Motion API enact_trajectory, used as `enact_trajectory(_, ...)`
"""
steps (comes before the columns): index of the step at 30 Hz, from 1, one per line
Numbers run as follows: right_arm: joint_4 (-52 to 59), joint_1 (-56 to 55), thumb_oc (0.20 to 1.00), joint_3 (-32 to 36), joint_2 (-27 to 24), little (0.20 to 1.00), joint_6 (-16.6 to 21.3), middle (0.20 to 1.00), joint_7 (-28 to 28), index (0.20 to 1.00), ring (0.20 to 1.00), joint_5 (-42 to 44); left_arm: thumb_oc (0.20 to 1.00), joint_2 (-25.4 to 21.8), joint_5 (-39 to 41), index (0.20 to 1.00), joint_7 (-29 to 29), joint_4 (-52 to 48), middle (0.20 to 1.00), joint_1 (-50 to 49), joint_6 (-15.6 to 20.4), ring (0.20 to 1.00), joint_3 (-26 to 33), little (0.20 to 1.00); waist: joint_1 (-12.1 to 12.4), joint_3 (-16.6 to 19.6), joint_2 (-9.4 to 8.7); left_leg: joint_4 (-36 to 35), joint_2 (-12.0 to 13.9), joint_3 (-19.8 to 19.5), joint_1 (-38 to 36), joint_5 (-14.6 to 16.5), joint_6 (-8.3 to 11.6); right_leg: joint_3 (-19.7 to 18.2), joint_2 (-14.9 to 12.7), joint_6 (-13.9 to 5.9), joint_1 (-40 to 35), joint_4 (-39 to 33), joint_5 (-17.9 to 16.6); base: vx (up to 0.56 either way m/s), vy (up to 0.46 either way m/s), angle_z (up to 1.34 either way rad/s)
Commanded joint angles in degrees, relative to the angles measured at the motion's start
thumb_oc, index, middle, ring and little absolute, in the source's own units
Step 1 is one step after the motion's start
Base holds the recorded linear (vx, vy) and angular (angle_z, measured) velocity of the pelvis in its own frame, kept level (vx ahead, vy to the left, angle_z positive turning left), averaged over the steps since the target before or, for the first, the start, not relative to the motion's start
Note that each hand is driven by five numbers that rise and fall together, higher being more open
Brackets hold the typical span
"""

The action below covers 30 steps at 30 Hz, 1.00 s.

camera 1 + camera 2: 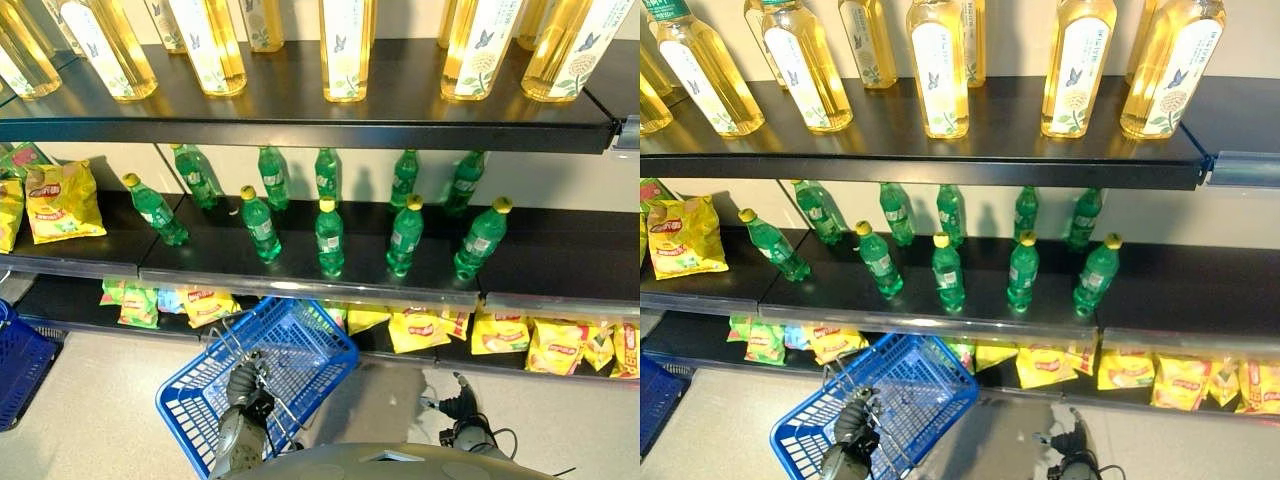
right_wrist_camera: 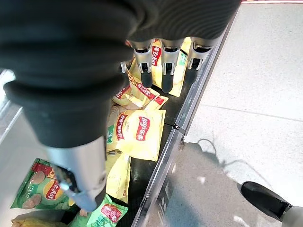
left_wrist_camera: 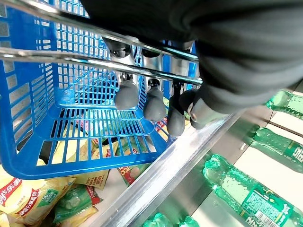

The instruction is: Pick up the snacks into the basket

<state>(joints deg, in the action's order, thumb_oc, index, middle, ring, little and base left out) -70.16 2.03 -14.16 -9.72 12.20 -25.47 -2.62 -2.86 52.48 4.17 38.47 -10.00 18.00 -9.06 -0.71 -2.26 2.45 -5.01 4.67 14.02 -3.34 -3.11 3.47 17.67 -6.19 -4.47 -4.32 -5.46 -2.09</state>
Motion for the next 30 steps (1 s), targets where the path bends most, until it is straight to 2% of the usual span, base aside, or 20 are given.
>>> enact_trajectory(1,-2.0,4.1,1.0,-0.6,0.8,1.0,2.7,1.0,-0.2,1.0,1.0,1.1,0.2,-1.1,-3.9,0.2,-1.7,-6.8,0.2,3.5,5.3,0.2,-0.3,0.2,-0.5,0.5,-2.5,0.0,-0.6,-0.8,-0.1,1.9,0.09,0.1,-1.7,-3.59,-0.7,0.5,-1.2,0.0,0.0,0.0)
enact_trajectory(21,-0.7,3.8,1.0,-0.3,0.5,1.0,3.4,1.0,0.4,1.0,1.0,2.4,0.2,-1.0,-4.2,0.2,-1.4,-5.1,0.2,3.4,5.5,0.2,1.1,0.2,-0.3,-0.2,-2.64,0.0,-0.9,-1.1,0.3,1.9,-0.1,0.0,-1.8,-3.58,-0.4,0.5,-1.3,0.0,0.0,0.0)
enact_trajectory(30,5.4,1.8,1.0,-0.3,-0.5,1.0,5.0,1.0,1.5,1.0,1.0,3.5,0.2,-1.2,-4.4,0.2,-1.6,-5.1,0.2,2.7,5.5,0.2,2.1,0.2,-0.7,-0.4,-2.71,0.0,-1.0,-0.9,0.1,2.1,-0.15,0.1,-1.8,-3.62,-0.4,0.5,-1.2,0.0,0.0,0.0)
